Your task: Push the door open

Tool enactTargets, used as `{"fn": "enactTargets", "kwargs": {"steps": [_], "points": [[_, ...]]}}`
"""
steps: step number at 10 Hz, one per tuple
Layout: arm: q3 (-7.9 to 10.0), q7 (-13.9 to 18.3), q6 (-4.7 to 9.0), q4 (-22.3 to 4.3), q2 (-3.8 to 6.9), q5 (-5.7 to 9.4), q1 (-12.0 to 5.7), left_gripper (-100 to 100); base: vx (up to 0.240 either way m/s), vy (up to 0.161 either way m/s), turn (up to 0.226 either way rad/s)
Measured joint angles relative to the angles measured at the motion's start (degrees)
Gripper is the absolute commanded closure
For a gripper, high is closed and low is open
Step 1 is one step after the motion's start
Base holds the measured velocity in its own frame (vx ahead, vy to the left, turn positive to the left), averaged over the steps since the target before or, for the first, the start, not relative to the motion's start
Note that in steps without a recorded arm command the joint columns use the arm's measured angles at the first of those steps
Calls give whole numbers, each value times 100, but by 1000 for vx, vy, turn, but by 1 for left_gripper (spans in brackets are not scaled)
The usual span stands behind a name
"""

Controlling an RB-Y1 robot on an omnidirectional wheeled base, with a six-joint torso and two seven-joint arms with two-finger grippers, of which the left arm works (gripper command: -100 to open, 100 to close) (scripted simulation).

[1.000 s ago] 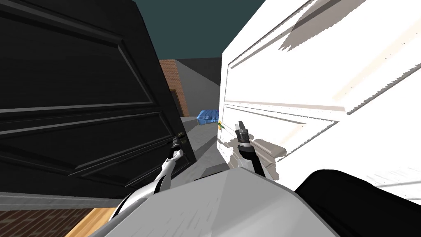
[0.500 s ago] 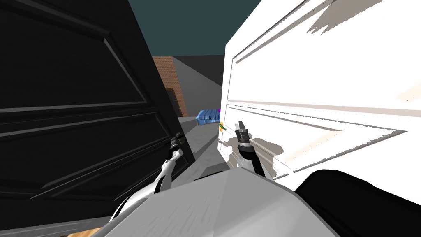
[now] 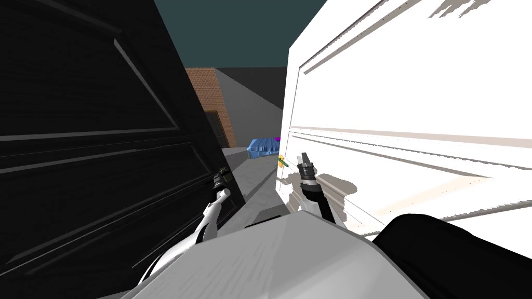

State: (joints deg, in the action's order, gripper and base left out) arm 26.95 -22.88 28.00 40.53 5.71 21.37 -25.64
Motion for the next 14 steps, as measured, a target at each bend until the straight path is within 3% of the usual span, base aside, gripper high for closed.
{"fn": "enactTargets", "kwargs": {"steps": [1,2,3,4,6,7,9,10,12,13,14], "points": [[93,-136,47,31,-36,79,29,100,160,56,-16],[166,-214,169,-143,4,144,-66,100,105,46,-23],[213,-274,130,27,-9,175,-14,100,105,49,-26],[271,-329,164,-12,20,230,-49,100,127,45,-37],[469,-599,60,288,-102,354,34,100,92,37,-6],[477,-628,138,209,-78,369,6,100,69,36,-49],[638,-822,170,313,-166,486,55,100,110,33,-14],[695,-877,200,268,-136,540,43,100,96,34,-11],[851,-1070,251,308,-191,639,13,100,116,46,-32],[904,-1121,366,181,-159,697,-18,100,100,31,-5],[980,-1221,382,280,-218,738,-6,100,43,8,3]]}}
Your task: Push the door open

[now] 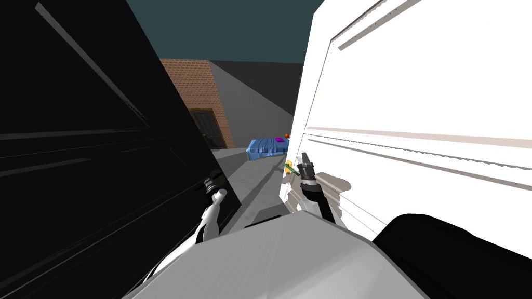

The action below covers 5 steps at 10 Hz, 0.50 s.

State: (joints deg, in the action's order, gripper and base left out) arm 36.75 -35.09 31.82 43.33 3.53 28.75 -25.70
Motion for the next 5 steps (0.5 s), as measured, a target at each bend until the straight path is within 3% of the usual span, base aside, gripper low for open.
{"fn": "enactTargets", "kwargs": {"steps": [1,5], "points": [[15,-36,-9,41,9,10,4,100,44,10,-14],[297,-389,-7,346,-196,217,169,100,121,20,-23]]}}
